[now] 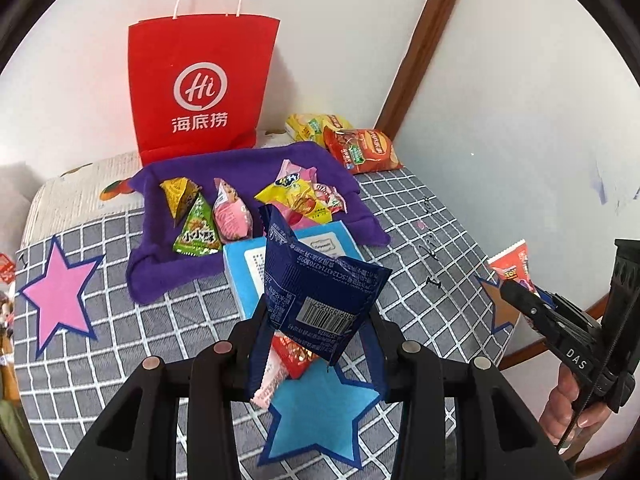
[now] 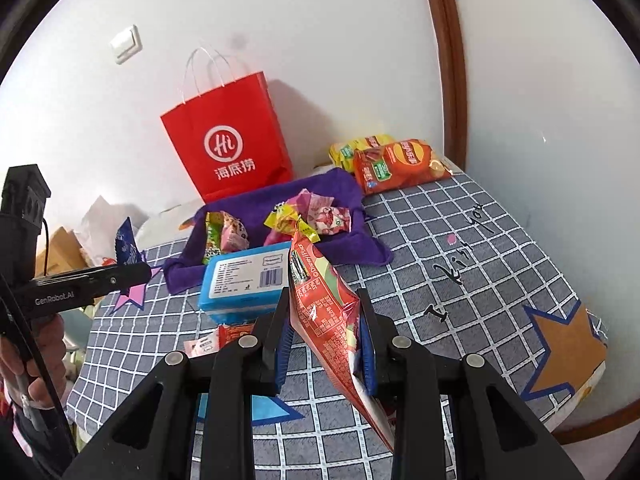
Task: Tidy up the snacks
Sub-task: 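Carry the red wrapper and blue bag over the purple towel with both tools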
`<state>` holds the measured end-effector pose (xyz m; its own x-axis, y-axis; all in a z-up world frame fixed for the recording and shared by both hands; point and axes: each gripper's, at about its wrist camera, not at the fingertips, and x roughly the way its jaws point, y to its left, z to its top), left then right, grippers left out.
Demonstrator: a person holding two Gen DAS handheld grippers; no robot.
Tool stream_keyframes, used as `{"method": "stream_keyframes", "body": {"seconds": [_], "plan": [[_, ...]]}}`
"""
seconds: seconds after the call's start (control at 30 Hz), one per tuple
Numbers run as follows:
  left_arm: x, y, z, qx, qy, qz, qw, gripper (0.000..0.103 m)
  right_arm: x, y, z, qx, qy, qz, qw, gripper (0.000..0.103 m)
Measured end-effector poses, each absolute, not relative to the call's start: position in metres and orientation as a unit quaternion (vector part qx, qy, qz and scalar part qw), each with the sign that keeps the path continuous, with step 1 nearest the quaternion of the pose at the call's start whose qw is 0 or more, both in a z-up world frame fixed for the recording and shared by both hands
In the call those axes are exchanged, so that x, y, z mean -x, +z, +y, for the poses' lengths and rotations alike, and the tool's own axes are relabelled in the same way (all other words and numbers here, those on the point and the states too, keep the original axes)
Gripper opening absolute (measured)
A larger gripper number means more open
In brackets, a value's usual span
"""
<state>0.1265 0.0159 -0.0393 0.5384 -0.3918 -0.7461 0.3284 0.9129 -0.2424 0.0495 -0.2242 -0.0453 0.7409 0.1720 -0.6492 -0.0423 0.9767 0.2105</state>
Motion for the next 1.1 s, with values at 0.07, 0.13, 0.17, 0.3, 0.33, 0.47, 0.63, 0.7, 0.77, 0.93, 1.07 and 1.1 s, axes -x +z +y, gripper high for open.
{"method": "stream_keyframes", "body": {"seconds": [0.07,0.13,0.17,0.3,0.33,0.47,0.63,0.7,0.77,0.93,1.07,1.1], "plan": [[-0.124,-0.040,0.017,0.034,-0.201,0.438,0.875,0.039,-0.047,-0.048,-0.226,-0.099,0.059,0.356,0.927,0.029],[-0.122,-0.041,0.019,0.036,-0.196,0.440,0.876,0.039,-0.047,-0.052,-0.227,-0.108,0.060,0.361,0.924,0.029],[-0.120,-0.041,0.021,0.037,-0.195,0.440,0.876,0.039,-0.048,-0.053,-0.228,-0.112,0.061,0.363,0.923,0.029],[-0.114,-0.039,0.029,0.039,-0.190,0.437,0.878,0.039,-0.051,-0.054,-0.226,-0.122,0.067,0.365,0.920,0.029],[-0.113,-0.039,0.032,0.039,-0.188,0.436,0.879,0.039,-0.052,-0.053,-0.224,-0.121,0.070,0.363,0.921,0.029],[-0.110,-0.041,0.045,0.055,-0.182,0.439,0.878,0.039,-0.054,-0.052,-0.218,-0.123,0.078,0.361,0.921,0.029],[-0.108,-0.038,0.051,0.066,-0.194,0.429,0.880,0.039,-0.060,-0.053,-0.211,-0.123,0.086,0.364,0.919,0.029],[-0.108,-0.035,0.051,0.068,-0.196,0.425,0.881,0.039,-0.063,-0.053,-0.209,-0.121,0.086,0.365,0.919,0.029],[-0.109,-0.032,0.050,0.068,-0.199,0.420,0.883,0.039,-0.068,-0.051,-0.206,-0.117,0.086,0.365,0.920,0.029],[-0.120,-0.026,0.048,0.063,-0.201,0.412,0.886,0.039,-0.086,-0.045,-0.197,-0.101,0.090,0.362,0.922,0.029],[-0.133,-0.023,0.045,0.059,-0.204,0.410,0.887,0.039,-0.104,-0.042,-0.193,-0.103,0.092,0.362,0.922,0.029],[-0.137,-0.022,0.044,0.058,-0.206,0.408,0.887,0.039,-0.108,-0.041,-0.192,-0.104,0.093,0.363,0.921,0.029]]}}
